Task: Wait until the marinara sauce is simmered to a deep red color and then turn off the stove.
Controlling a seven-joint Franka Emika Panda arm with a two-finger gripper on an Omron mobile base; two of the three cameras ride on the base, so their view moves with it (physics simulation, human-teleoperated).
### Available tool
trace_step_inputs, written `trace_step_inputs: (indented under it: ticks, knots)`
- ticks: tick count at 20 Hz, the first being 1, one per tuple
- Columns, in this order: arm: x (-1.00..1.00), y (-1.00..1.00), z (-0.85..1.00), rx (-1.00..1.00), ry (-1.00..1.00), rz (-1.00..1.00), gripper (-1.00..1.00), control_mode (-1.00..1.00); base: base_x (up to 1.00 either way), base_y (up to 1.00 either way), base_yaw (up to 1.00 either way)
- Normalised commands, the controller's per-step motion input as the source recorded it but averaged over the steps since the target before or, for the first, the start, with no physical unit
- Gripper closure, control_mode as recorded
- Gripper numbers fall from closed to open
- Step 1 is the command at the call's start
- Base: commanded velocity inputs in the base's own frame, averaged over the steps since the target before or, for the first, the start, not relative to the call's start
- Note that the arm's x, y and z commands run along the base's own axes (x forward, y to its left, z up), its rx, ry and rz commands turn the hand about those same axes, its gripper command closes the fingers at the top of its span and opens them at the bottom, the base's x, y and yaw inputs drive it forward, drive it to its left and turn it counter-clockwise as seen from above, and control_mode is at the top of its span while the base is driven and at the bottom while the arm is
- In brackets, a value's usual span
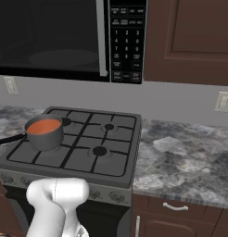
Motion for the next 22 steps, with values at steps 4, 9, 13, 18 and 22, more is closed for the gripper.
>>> trace_step_inputs:
  ticks: [4, 9, 13, 18, 22]
  knots:
    - [0.0, -0.2, -0.16, 0.02, -0.01, -0.04, -1.0, -1.0, 0.0, 0.0, 0.0]
    - [0.0, -0.18, -0.2, 0.02, -0.01, -0.08, -1.0, -1.0, 0.0, 0.0, 0.0]
    - [0.0, -0.35, -0.21, 0.04, 0.0, -0.02, -1.0, -1.0, 0.0, 0.0, 0.0]
    - [0.0, -0.07, -0.33, 0.0, 0.0, 0.0, -1.0, -1.0, 0.0, 0.0, 0.0]
    - [0.0, 0.0, -0.2, 0.0, 0.0, 0.0, -1.0, -1.0, 0.0, 0.0, 0.0]
